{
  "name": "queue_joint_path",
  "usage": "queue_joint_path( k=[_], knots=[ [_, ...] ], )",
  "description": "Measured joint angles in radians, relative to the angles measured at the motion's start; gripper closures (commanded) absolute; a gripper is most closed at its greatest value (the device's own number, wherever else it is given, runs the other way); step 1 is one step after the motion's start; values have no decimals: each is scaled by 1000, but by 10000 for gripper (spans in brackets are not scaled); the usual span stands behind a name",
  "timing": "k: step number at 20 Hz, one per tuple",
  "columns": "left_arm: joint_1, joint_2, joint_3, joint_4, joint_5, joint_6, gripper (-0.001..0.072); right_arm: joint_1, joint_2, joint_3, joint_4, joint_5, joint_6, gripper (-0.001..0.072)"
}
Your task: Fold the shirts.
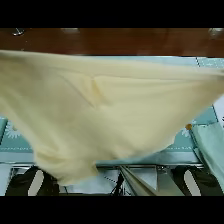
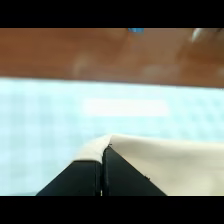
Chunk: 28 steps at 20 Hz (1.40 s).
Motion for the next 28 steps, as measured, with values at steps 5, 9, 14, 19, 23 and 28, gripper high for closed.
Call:
queue_joint_path(
  k=[5, 9, 14, 19, 23, 28],
  knots=[
    [-13, -237, -125, -103, 148, 73, 687, 0, -310, -97, 267, -179, -135, 688],
    [-68, -424, -136, -139, 262, 100, 686, 11, -614, -89, 444, -307, -214, 687],
    [-153, -596, -138, -180, 362, 109, 210, 62, -966, 64, 563, -391, -218, 130],
    [-119, -652, -103, -185, 269, 97, 3, 26, -1111, 218, 583, -316, -141, 85],
    [64, -649, -98, -9, -13, 57, 4, -121, -1072, 240, 441, -103, -137, 85],
    [275, -576, -386, 101, -176, 57, 5, -291, -841, -117, 272, -73, -96, 85]
  ],
)
